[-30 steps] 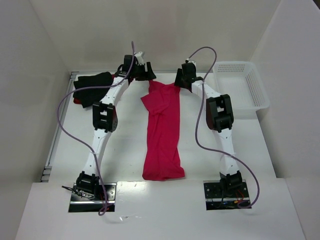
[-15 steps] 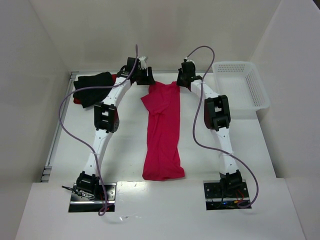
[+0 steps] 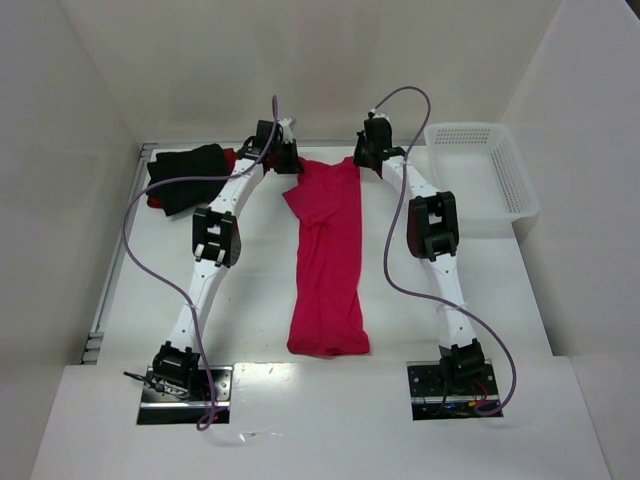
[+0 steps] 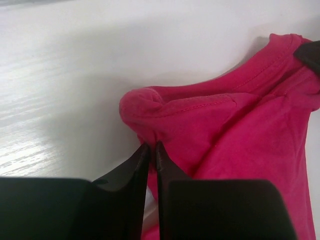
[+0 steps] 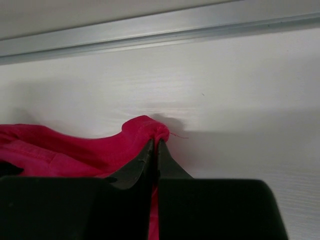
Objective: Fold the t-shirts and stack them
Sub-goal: Rotate the tshirt 90 degrees
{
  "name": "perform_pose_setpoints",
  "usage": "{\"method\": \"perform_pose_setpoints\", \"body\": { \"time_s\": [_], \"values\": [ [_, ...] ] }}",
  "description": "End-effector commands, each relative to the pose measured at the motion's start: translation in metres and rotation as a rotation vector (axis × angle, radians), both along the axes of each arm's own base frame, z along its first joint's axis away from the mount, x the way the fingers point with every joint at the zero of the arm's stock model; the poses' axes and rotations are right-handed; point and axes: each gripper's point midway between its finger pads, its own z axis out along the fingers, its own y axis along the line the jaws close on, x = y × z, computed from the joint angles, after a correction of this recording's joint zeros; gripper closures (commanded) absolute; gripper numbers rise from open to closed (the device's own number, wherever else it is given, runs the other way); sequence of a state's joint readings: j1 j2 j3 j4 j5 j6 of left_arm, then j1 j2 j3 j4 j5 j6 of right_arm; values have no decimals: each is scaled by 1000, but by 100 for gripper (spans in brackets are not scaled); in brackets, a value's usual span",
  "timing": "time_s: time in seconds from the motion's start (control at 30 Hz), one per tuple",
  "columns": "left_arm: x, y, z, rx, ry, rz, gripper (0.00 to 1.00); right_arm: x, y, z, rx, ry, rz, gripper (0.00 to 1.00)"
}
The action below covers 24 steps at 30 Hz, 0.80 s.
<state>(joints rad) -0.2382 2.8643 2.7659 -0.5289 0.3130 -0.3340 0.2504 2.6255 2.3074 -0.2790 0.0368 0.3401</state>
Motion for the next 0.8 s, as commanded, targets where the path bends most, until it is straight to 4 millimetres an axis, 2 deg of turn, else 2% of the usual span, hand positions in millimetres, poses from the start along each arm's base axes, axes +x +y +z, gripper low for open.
{"method": "perform_pose_setpoints", "body": {
  "time_s": [0.0,0.07,0.1,0.17,0.2,0.27,0.3,0.37,0.4,0.43,0.5,0.57,0.63,0.67,0.7,0.73,0.77],
  "values": [
    [16,1,21,1,-81,38,83,17,-5,25,-12,-80,3,97],
    [21,-1,34,-16,-116,45,83,20,-4,31,-9,-93,3,97],
    [26,5,37,-27,-125,61,83,21,-4,36,-6,-105,2,97],
    [34,9,52,-46,-170,75,82,23,-4,34,-6,-107,2,97],
    [35,9,47,-52,-166,80,82,25,-3,41,-3,-120,2,97],
    [38,8,51,-58,-186,80,82,27,-2,47,2,-138,2,97],
    [38,8,51,-58,-186,80,81,27,-3,41,0,-129,2,97],
    [40,8,53,-60,-195,80,81,29,-2,43,2,-139,2,97],
    [40,9,47,-53,-188,88,81,31,-6,47,9,-147,2,95],
    [41,11,46,-46,-189,98,81,32,-5,43,13,-146,10,94],
    [44,19,46,-40,-191,116,79,33,-4,47,15,-155,10,94],
    [46,26,46,-47,-186,134,75,34,-4,43,15,-154,10,89],
    [47,31,48,-51,-183,135,57,37,-3,53,20,-175,10,76],
    [48,37,48,-50,-183,144,51,38,-3,58,22,-185,9,60],
    [47,38,57,-51,-186,144,48,36,-3,56,20,-173,10,45],
    [44,40,55,-30,-175,144,39,34,-4,60,18,-164,10,34],
    [43,41,78,-25,-208,135,33,33,-4,72,20,-176,10,17]
  ]
}}
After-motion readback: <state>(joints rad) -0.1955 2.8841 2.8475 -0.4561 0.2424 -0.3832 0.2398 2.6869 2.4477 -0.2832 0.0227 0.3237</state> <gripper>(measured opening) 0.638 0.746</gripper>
